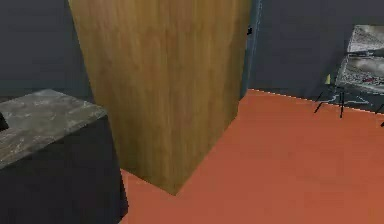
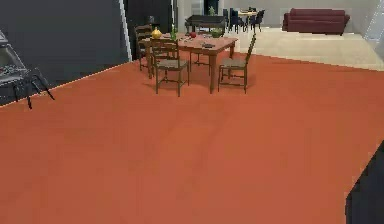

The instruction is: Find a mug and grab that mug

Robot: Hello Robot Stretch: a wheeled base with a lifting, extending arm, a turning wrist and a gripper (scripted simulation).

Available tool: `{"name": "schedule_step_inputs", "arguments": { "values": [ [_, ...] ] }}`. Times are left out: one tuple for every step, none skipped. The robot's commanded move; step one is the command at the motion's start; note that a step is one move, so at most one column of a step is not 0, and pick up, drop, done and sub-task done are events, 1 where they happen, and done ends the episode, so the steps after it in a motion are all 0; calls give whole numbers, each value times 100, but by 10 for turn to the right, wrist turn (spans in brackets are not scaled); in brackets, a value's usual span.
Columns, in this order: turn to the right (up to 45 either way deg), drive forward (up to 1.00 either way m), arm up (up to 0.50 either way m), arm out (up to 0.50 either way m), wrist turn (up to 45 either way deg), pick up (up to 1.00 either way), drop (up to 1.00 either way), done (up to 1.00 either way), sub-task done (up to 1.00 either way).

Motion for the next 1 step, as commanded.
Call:
{"name": "schedule_step_inputs", "arguments": {
  "values": [
    [300,0,0,0,0,0,0,0,0]
  ]
}}
